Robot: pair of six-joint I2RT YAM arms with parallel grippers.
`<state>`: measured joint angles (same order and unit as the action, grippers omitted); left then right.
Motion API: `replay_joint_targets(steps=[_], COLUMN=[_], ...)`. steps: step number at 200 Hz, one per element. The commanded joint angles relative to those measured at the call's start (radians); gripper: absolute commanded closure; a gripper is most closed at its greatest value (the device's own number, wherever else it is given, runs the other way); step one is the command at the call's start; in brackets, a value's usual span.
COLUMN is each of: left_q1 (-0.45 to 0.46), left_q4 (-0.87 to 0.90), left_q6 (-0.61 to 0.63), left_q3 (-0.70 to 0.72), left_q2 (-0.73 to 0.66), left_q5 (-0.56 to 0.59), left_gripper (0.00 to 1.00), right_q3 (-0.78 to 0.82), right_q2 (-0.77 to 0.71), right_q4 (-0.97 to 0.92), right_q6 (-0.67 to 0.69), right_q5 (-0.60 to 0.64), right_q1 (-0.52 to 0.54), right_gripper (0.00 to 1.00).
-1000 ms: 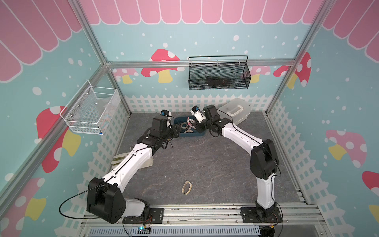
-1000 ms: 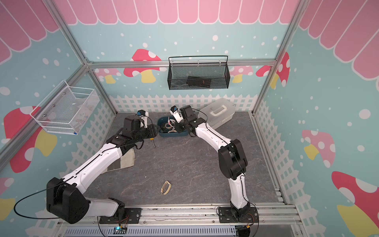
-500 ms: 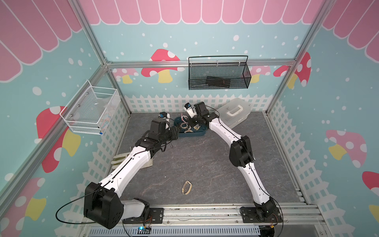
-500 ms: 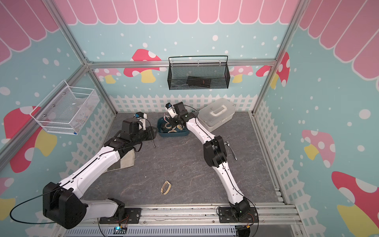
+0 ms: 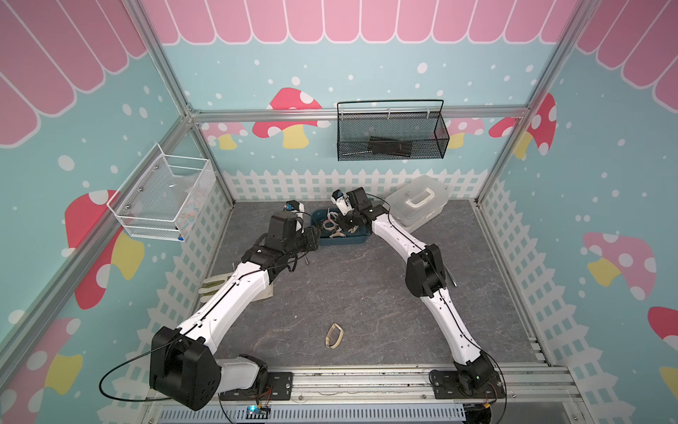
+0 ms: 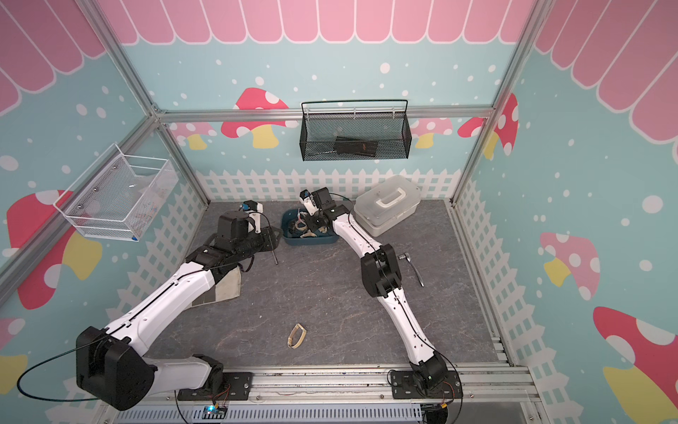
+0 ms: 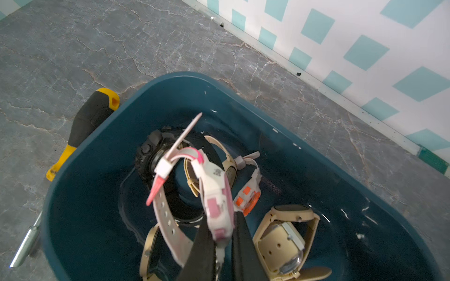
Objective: Put the watch into the storage box
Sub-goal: Place the watch in the storage box, then pick up the watch at the center of the board.
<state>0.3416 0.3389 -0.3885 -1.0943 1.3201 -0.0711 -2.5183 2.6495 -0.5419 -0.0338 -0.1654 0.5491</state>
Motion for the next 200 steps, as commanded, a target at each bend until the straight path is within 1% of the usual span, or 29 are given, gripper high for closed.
replay_joint_targets(steps=[1, 16, 48, 59, 100, 127, 142, 156, 170, 200], left_q1=[-0.004, -0.005, -0.006, -0.006, -0.008, -0.011, -0.014, -0.018, -0.022, -0.026], left_q4=[0.003, 0.003, 0.003, 0.004, 0.003, 0.003, 0.003, 0.003, 0.003, 0.001], left_q6=[0.016, 0.017, 0.017, 0.017, 0.017, 0.018, 0.020, 0.018, 0.017, 0.015], left_q3=[0.004, 0.003, 0.001, -0.001, -0.002, 0.001, 0.003, 0.002, 0.002, 0.005], left_q2=[-0.015, -0.015, -0.015, -0.014, -0.015, -0.016, -0.018, -0.018, -0.016, -0.015], left_q5=[0.006, 0.004, 0.003, 0.000, -0.004, 0.003, 0.005, 0.004, 0.004, 0.004], left_gripper=[0.57, 0.57, 0.57, 0.57, 0.57, 0.57, 0.57, 0.57, 0.57, 0.57], right_q3=[-0.027, -0.027, -0.027, -0.027, -0.020, 0.036, 0.119, 0.239, 0.396, 0.701], right_q2=[0.005, 0.003, -0.018, -0.029, -0.088, -0.190, -0.279, -0.380, -0.489, -0.697], right_q4=[-0.016, -0.019, -0.024, -0.024, -0.040, -0.043, -0.031, 0.003, 0.061, 0.169], right_q6=[0.005, 0.008, -0.006, -0.008, -0.002, 0.015, 0.048, 0.081, 0.101, 0.088], right_q5=[0.003, 0.004, 0.001, 0.002, -0.007, -0.048, -0.060, -0.065, -0.083, -0.132], right_q1=[-0.002, -0.002, -0.002, -0.002, -0.002, 0.006, 0.018, 0.032, 0.039, 0.043], right_gripper=[0.89, 0.85, 0.69, 0.66, 0.64, 0.64, 0.64, 0.64, 0.63, 0.63])
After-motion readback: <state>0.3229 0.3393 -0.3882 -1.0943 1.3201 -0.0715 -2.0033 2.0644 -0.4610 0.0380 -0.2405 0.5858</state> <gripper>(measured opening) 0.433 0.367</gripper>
